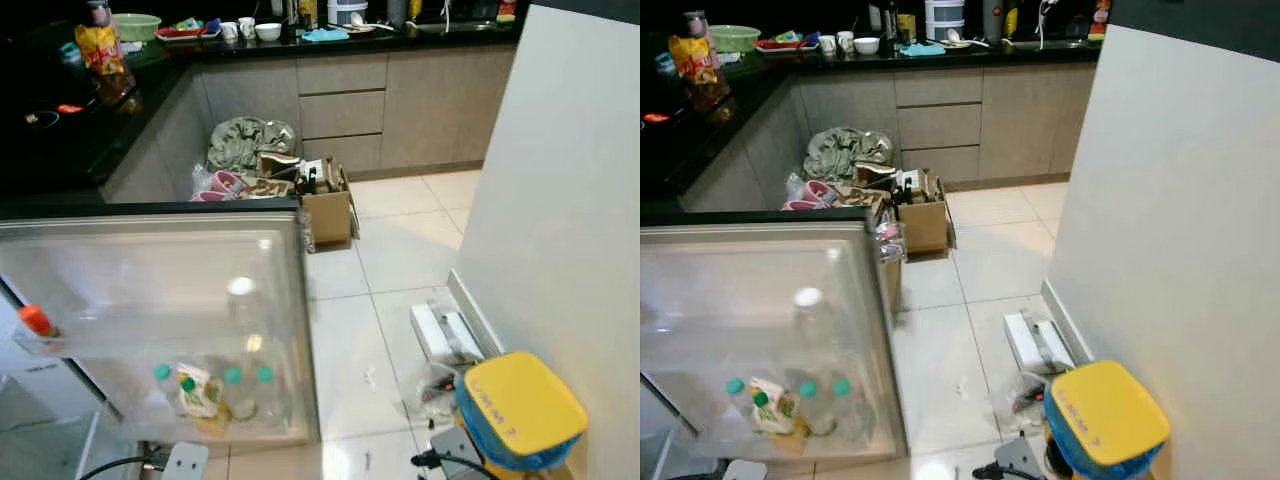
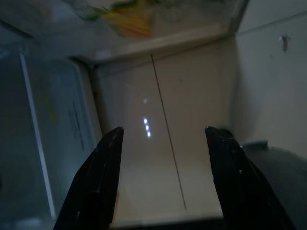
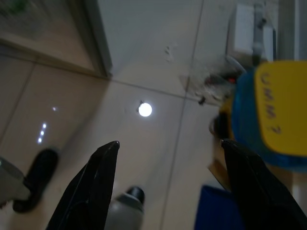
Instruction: Restocking fridge
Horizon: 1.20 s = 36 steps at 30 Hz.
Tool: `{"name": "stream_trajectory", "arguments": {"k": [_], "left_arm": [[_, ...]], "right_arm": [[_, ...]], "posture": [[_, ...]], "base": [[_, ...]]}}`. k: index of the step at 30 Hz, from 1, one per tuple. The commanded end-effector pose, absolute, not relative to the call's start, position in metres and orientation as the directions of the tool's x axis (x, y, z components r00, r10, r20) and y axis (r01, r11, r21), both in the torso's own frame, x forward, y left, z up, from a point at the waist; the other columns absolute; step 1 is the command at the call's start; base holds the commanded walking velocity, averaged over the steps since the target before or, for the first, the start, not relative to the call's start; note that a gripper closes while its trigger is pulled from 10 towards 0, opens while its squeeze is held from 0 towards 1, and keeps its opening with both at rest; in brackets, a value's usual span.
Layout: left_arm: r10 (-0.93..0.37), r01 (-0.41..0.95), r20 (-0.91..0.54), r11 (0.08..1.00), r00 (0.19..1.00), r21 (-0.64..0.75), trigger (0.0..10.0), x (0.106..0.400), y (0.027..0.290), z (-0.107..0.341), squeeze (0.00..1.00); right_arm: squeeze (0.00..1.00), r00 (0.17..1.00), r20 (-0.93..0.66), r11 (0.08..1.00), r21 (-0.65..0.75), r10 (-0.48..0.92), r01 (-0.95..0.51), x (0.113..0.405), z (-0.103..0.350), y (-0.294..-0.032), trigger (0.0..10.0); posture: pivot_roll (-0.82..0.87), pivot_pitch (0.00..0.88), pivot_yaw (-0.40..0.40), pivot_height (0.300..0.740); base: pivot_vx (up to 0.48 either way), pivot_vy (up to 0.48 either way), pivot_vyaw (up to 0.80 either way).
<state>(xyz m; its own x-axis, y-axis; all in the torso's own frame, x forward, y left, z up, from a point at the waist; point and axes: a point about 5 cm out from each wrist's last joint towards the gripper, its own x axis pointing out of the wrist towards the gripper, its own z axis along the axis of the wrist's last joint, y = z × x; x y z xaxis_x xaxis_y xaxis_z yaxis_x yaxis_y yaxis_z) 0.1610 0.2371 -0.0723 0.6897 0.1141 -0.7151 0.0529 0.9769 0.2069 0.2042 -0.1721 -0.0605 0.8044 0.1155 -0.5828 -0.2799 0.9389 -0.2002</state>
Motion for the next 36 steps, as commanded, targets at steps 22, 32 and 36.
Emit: {"name": "stream_trajectory", "arguments": {"k": [22,32,36], "left_arm": [[0.127,0.031,-0.738,0.980,0.663,0.196,10.0,0.1550,0.2378,-0.0772,0.00],[0.127,0.035,-0.743,0.980,0.657,0.198,10.0,0.1539,0.2385,-0.0781,0.00],[0.127,0.036,-0.745,0.980,0.655,0.198,10.0,0.1537,0.2388,-0.0783,0.00]], "right_arm": [[0.00,0.787,-0.607,0.938,-0.201,0.107,-0.283,0.2018,-0.0633,-0.1735,10.0],[0.00,0.785,-0.613,0.933,-0.222,0.093,-0.284,0.2014,-0.0637,-0.1752,10.0],[0.00,0.785,-0.613,0.933,-0.228,0.084,-0.278,0.2018,-0.0637,-0.1763,10.0]], "posture": [[-0.08,0.089,0.025,0.740],[-0.08,0.088,0.027,0.740],[-0.08,0.089,0.028,0.740]], "base": [[0.000,-0.126,0.04],[0.000,0.000,0.12],[0.000,0.000,0.58]]}}
